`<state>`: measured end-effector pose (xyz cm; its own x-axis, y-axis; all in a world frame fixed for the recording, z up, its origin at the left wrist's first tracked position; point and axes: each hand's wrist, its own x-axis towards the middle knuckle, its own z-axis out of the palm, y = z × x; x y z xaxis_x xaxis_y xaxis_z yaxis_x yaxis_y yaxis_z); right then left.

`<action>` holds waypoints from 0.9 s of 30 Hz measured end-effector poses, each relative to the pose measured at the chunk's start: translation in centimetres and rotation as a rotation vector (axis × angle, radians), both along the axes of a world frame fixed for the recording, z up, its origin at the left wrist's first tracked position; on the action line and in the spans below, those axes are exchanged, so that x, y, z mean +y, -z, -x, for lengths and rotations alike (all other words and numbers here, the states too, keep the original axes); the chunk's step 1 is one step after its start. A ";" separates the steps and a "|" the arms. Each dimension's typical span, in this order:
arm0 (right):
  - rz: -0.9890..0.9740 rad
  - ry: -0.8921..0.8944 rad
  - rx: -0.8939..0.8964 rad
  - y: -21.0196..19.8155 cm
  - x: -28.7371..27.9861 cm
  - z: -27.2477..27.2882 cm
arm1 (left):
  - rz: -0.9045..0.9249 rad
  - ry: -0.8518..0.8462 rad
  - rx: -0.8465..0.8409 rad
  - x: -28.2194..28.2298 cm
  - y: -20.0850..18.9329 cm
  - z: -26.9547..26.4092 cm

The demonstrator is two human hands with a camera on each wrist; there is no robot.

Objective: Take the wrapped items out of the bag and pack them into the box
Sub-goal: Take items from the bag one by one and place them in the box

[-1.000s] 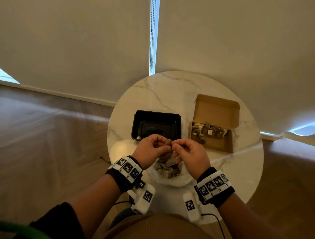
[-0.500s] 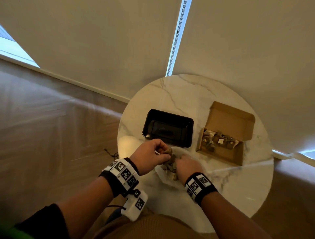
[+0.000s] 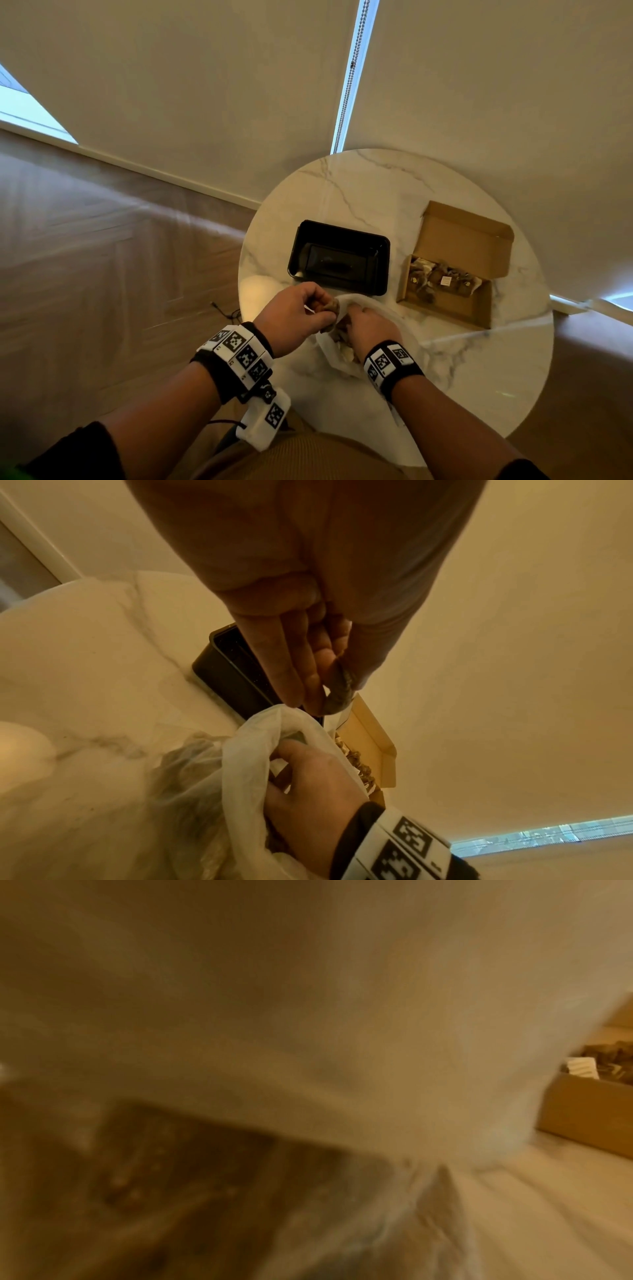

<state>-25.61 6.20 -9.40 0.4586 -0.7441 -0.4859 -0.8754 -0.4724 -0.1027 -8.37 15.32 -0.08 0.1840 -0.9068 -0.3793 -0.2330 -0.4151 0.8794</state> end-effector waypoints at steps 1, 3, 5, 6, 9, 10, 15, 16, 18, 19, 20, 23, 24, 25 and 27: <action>-0.004 -0.020 0.009 0.1 -0.1 0.0 | -0.005 0.008 -0.012 0.1 0.0 -0.1; -0.015 -0.038 0.049 0.2 -0.3 -0.2 | -0.010 0.016 -0.018 0.2 -0.1 -0.2; -0.015 -0.044 0.055 0.2 -0.4 -0.2 | -0.014 0.019 -0.010 0.4 -0.1 -0.4; -0.014 -0.042 0.042 0.2 -0.4 -0.2 | -0.016 0.020 -0.012 0.4 -0.1 -0.5; -0.021 0.013 -0.051 -0.9 0.1 0.4 | -0.024 0.020 -0.014 0.4 -0.2 -0.6; -0.032 0.045 -0.094 -1.4 0.2 0.9 | -0.025 0.018 -0.013 0.4 -0.2 -0.6; -0.134 0.271 -0.362 -5.5 1.2 4.0 | -0.035 0.008 -0.013 -0.1 0.3 -0.8; -0.166 0.320 -0.435 -6.3 1.2 4.7 | -0.038 0.013 -0.022 -0.2 0.5 -0.8; -0.247 0.409 -0.586 -8.1 1.1 6.0 | -0.046 0.029 -0.022 -0.5 0.6 -0.7; -0.302 0.460 -0.667 -9.0 1.0 6.5 | -0.050 0.039 -0.014 -0.7 0.5 -0.6; -0.367 0.521 -0.751 -9.7 0.8 7.1 | -0.054 0.050 -0.003 -0.9 0.4 -0.5; -0.491 0.679 -0.924 -11.0 0.2 8.5 | -0.057 0.105 0.013 -1.7 -0.2 0.1; -0.515 0.724 -0.963 -11.3 0.1 8.8 | -0.054 0.121 0.015 -2.0 -0.4 0.2; -0.546 0.774 -1.009 -11.5 -0.1 9.1 | -0.052 0.133 0.015 -2.3 -0.6 0.4; -0.622 0.867 -1.106 -12.1 -0.3 9.6 | -0.046 0.149 0.014 -2.9 -1.0 0.7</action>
<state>-35.18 5.92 2.71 0.3345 -0.7792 -0.5301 -0.2048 0.4890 -0.8479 -9.10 12.46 0.89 0.0431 -0.9053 -0.4225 -0.2833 -0.4166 0.8638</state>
